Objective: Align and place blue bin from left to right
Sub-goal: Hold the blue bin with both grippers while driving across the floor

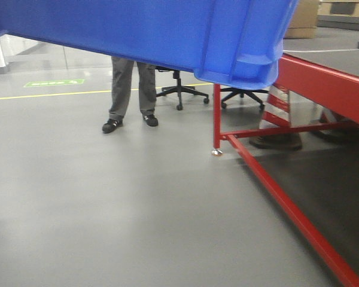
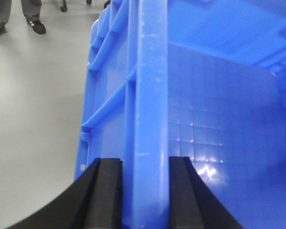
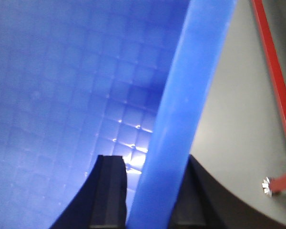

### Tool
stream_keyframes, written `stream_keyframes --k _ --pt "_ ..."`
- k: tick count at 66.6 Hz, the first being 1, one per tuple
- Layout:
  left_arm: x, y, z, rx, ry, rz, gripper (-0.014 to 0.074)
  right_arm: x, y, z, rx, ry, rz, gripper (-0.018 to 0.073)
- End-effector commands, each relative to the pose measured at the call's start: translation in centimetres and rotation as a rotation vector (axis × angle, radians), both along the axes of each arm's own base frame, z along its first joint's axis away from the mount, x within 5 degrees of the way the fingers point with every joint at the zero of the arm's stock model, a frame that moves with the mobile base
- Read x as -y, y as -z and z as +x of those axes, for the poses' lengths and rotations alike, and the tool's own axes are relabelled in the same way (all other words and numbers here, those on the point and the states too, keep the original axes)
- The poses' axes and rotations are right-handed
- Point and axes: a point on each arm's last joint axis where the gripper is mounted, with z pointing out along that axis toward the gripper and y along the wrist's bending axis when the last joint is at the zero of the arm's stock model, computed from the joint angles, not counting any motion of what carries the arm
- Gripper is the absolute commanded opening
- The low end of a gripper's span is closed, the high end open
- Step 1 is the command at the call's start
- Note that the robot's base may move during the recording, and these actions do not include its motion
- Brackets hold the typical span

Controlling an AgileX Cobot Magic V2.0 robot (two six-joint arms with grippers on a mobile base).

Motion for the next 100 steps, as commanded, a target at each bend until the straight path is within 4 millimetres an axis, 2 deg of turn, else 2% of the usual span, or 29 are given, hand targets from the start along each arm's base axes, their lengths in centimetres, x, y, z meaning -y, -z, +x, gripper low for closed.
stream_keyframes --k 1,100 --pt "-0.24 -3.11 -0.23 0.249 -0.028 -0.091 -0.0111 0.09 -1.59 -0.72 0.106 -0.025 0.006 -0.007" --pt "-0.23 -3.07 -0.17 0.249 -0.029 -0.091 -0.0111 0.07 -1.54 -0.65 0.105 -0.025 0.005 -0.007"
